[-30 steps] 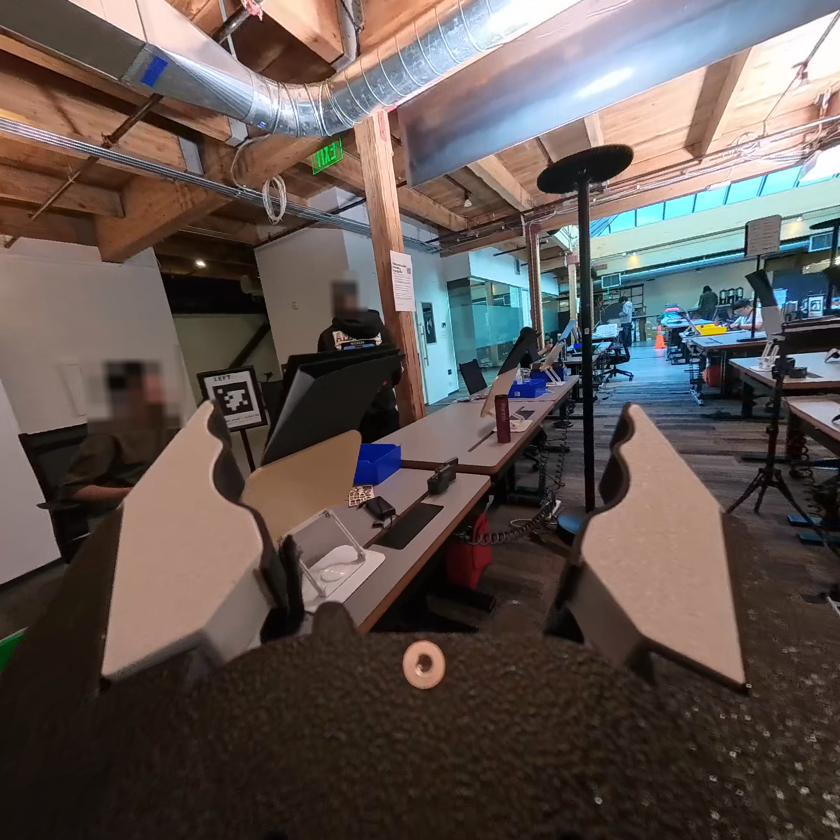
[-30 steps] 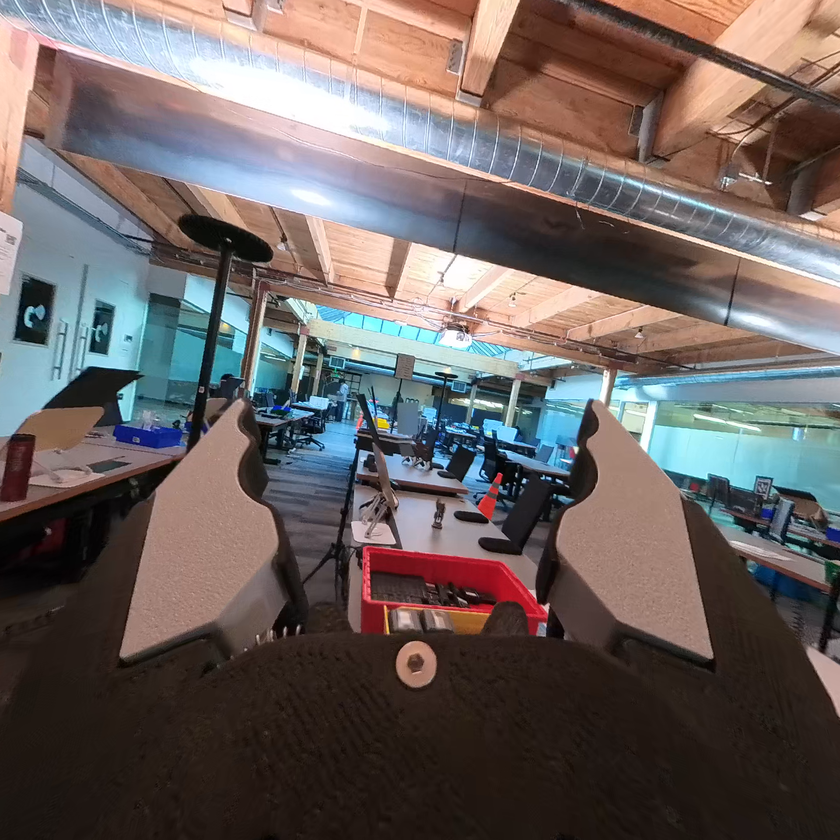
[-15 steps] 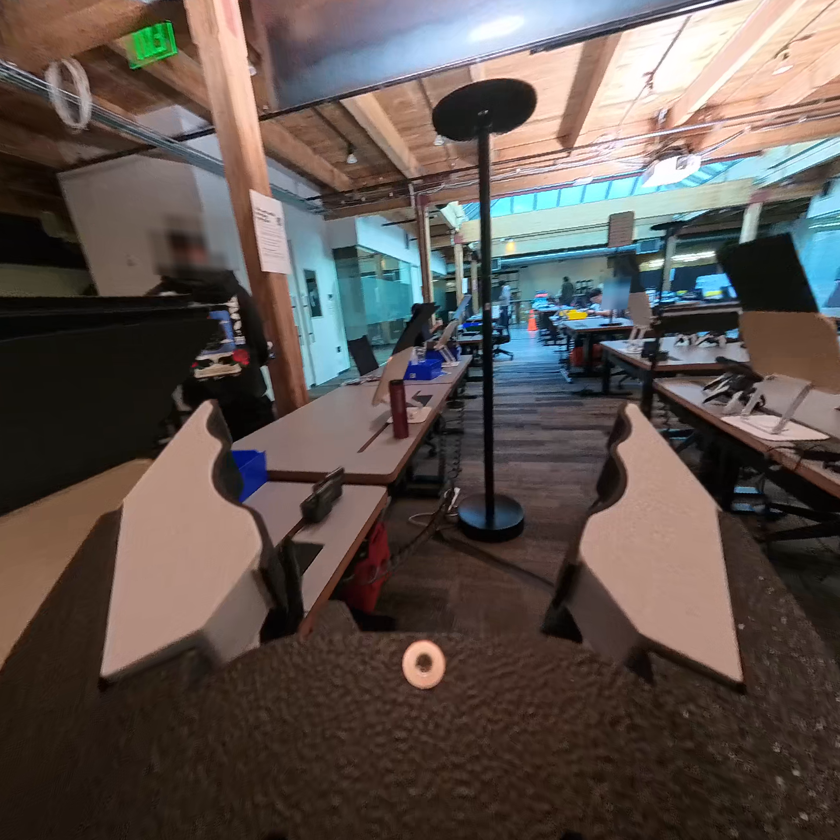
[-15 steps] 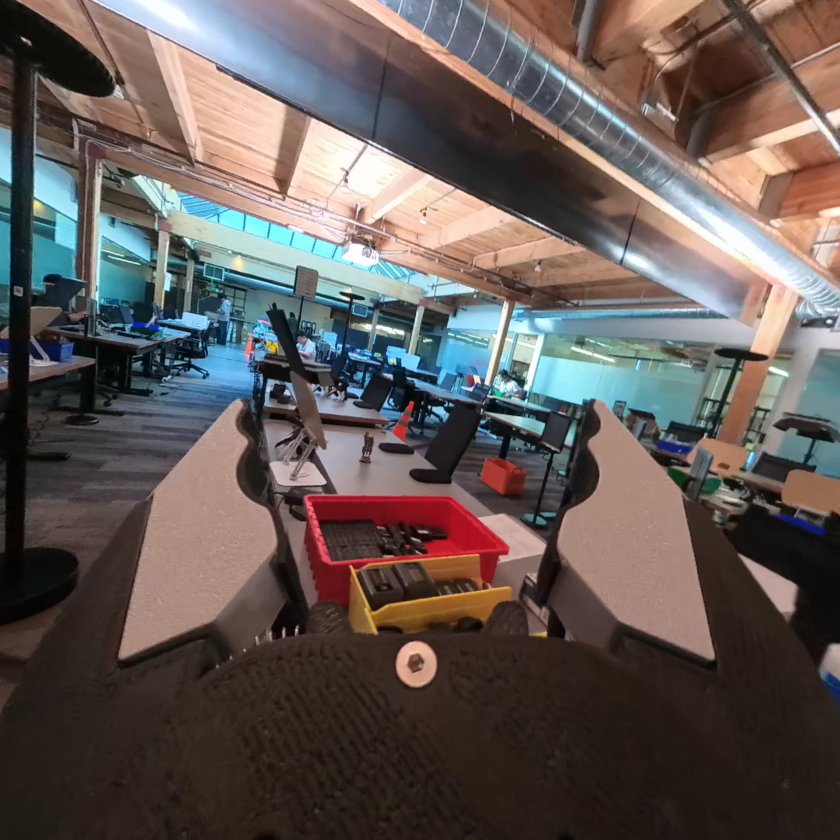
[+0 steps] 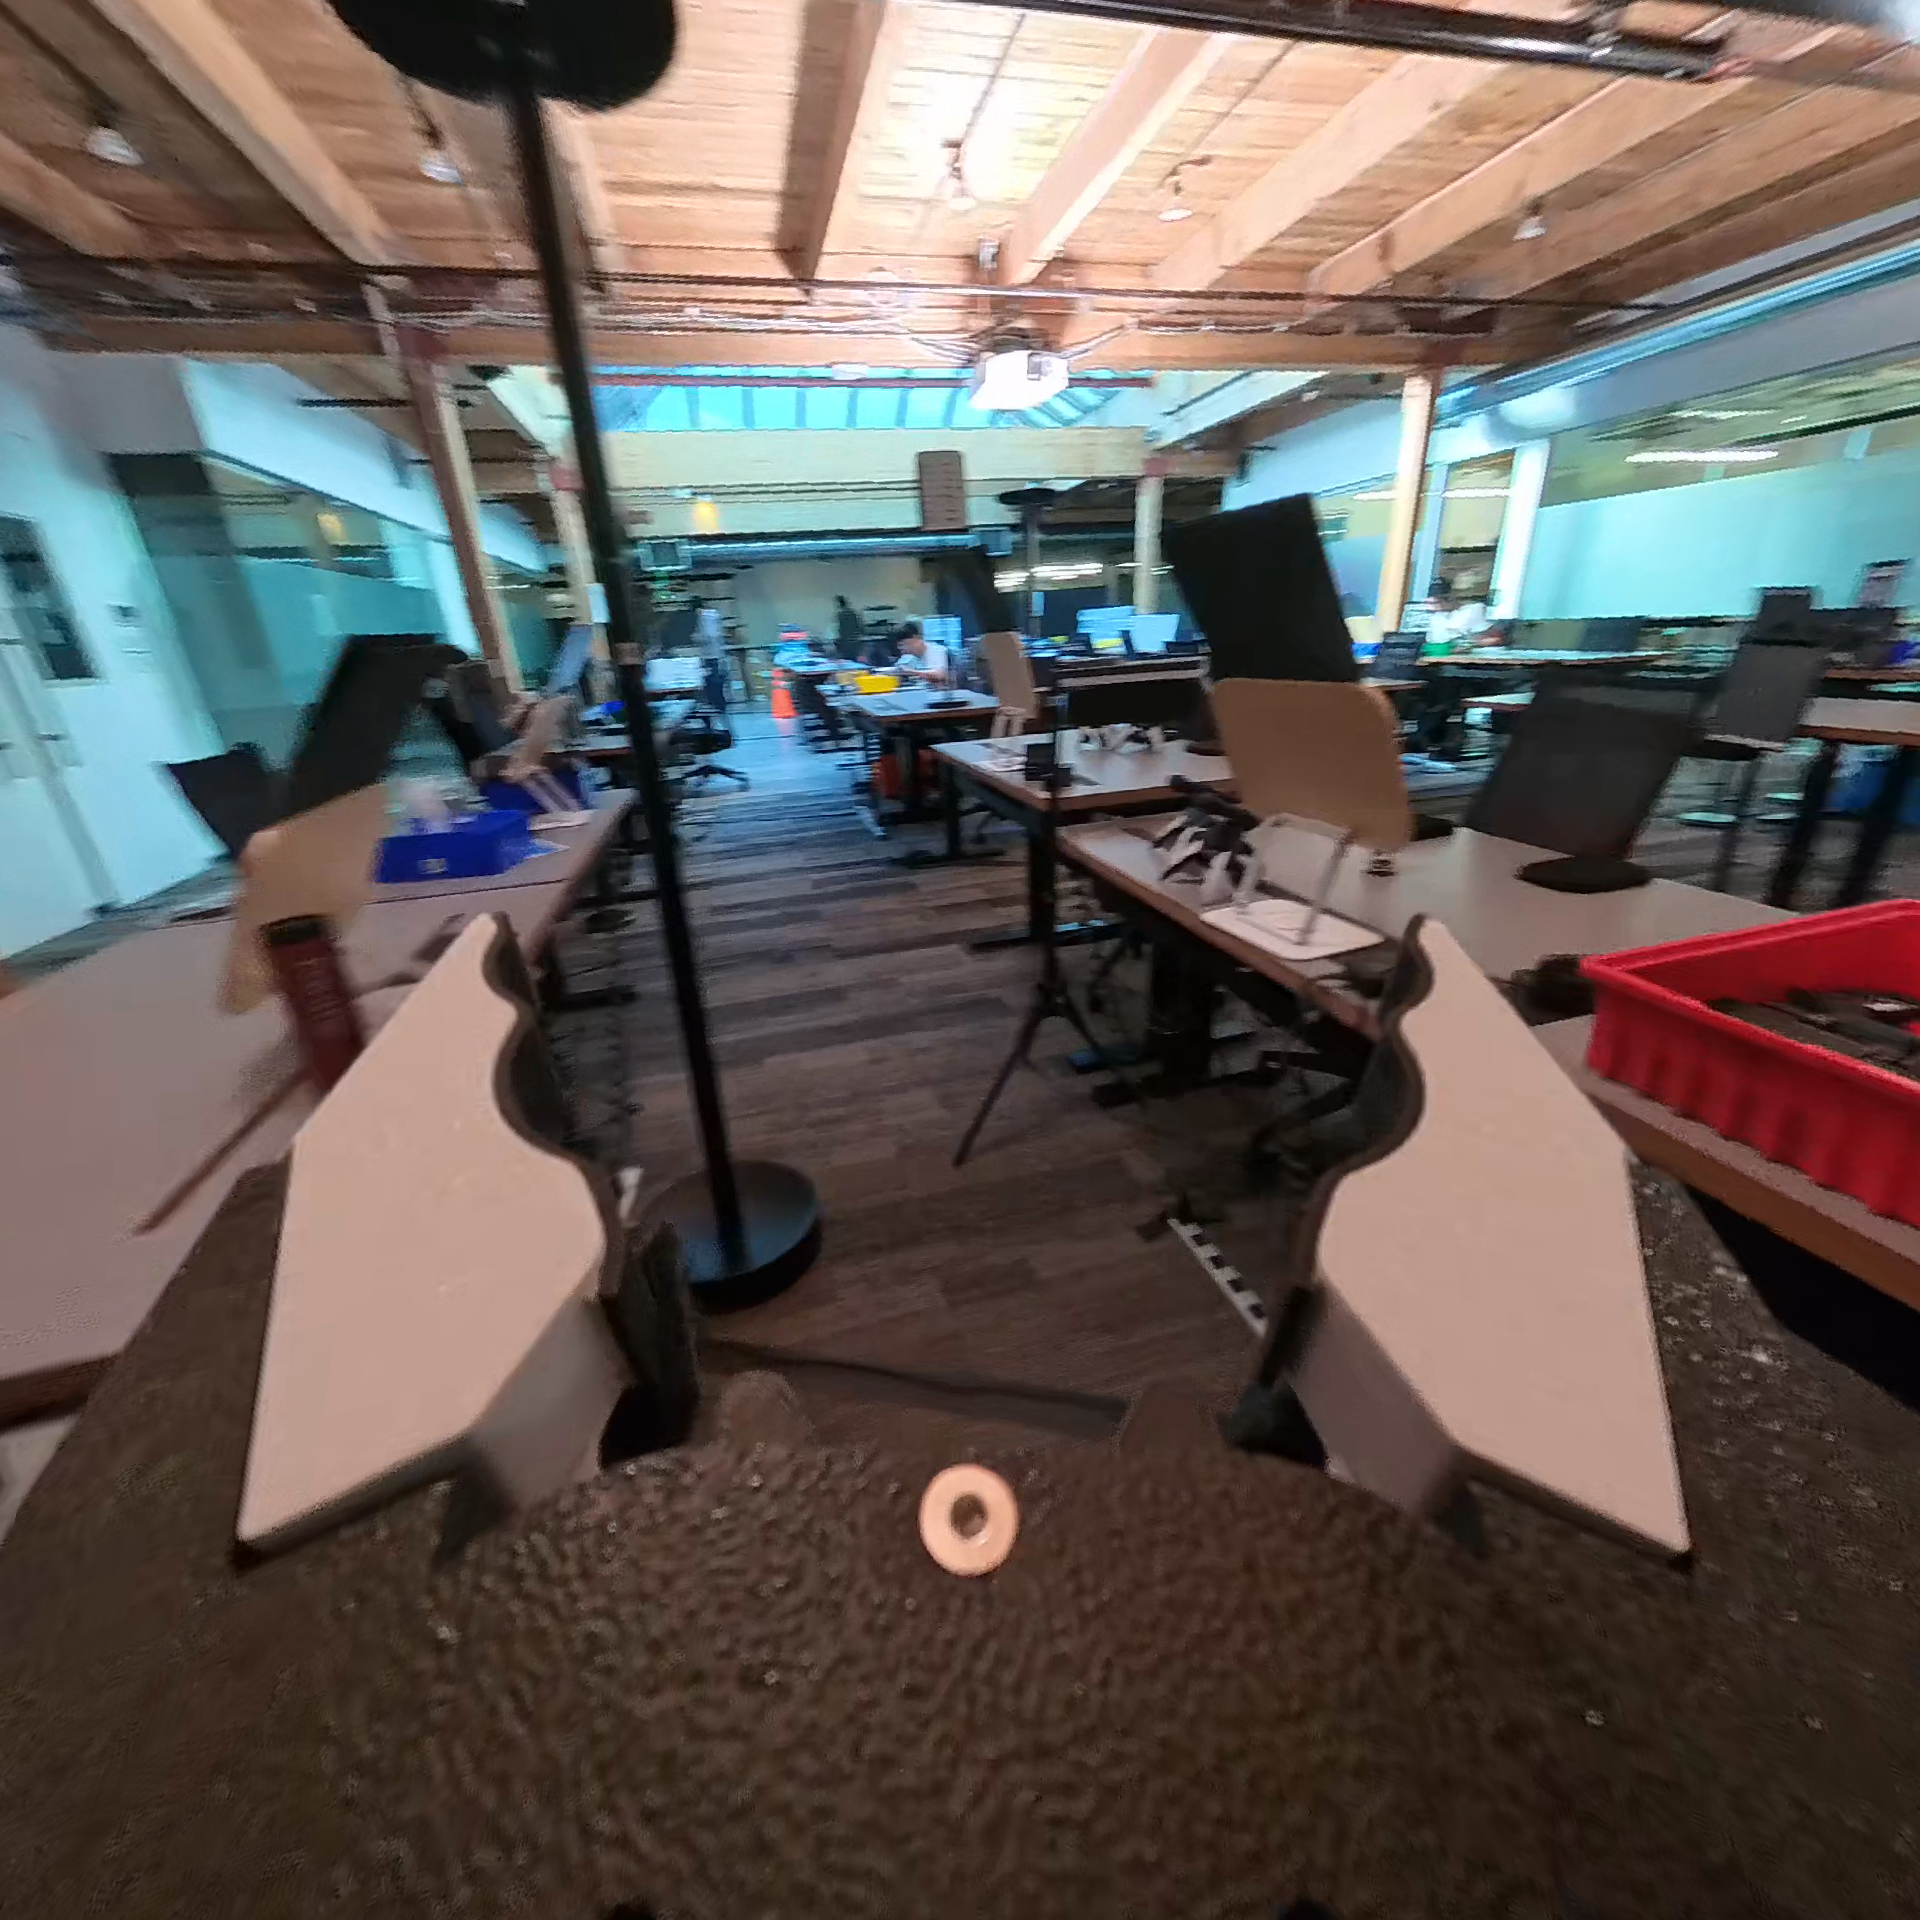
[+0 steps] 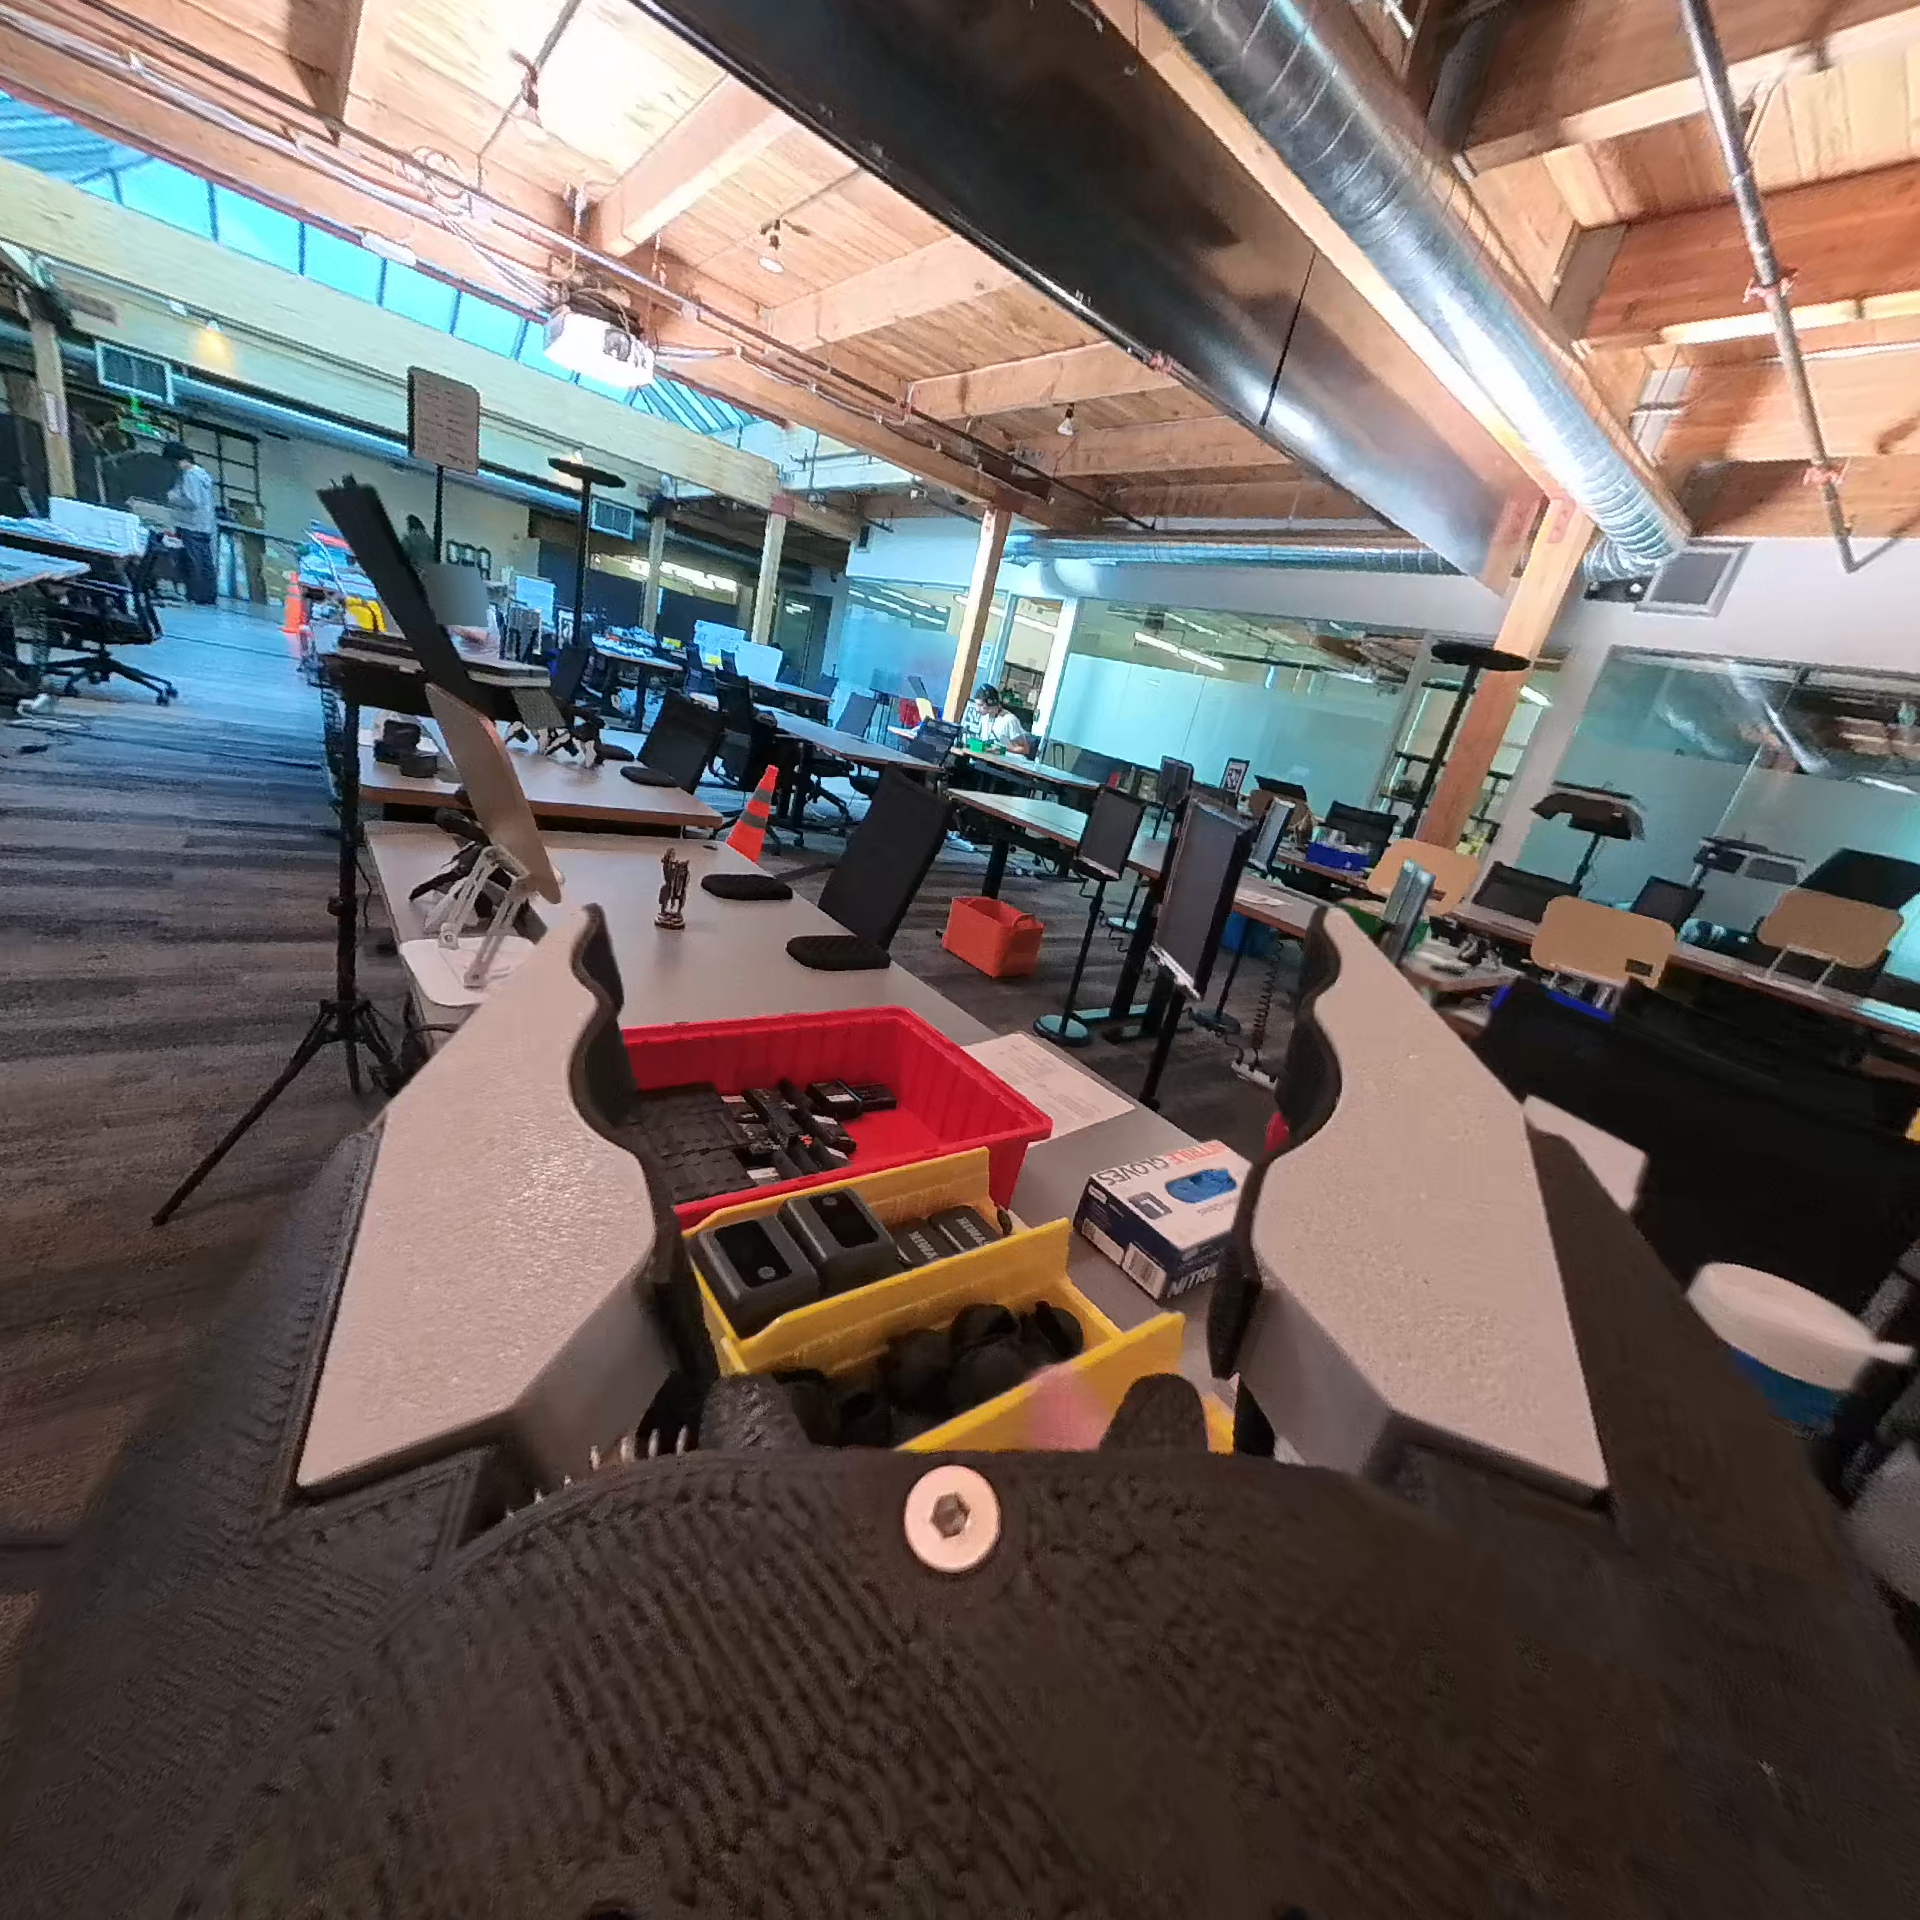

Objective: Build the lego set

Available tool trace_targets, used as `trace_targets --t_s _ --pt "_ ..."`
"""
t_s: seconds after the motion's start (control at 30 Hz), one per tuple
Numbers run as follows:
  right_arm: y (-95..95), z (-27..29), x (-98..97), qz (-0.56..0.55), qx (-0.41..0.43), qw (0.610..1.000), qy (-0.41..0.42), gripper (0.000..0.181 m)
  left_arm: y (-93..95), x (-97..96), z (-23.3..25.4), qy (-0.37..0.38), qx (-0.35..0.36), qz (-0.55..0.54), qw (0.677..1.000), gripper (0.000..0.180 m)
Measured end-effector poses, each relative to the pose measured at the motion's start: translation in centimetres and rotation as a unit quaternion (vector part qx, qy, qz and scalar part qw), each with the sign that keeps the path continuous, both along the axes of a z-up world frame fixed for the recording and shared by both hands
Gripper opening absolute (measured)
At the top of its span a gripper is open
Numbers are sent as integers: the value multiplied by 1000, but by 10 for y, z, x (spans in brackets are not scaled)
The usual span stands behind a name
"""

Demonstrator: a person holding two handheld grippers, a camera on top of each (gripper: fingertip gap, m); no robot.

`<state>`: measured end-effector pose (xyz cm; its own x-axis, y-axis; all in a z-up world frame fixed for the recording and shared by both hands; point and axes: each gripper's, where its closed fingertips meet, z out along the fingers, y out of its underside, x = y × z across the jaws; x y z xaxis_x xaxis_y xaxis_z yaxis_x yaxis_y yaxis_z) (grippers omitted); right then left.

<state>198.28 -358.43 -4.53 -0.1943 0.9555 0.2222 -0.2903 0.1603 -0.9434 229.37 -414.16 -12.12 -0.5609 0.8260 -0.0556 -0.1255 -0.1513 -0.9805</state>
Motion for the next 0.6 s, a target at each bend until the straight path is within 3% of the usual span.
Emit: trace_targets --t_s 0.17,0.33,0.47,0.6 --pt "-33 -26 -98 -19 30 999 -23 110 1 -161 -8 5 -10 -120 993 152" --pt "-78 -79 -209 -16 177 978 -107 92 25 -331 -2 4 -32 -252 967 131" --pt "-120 -137 -263 53 263 945 -185 77 71 -452 -21 -49 -81 -369 925 101" --pt "-147 -200 -302 99 316 902 -278 67 127 -558 -51 -95 -115 -490 859 87"
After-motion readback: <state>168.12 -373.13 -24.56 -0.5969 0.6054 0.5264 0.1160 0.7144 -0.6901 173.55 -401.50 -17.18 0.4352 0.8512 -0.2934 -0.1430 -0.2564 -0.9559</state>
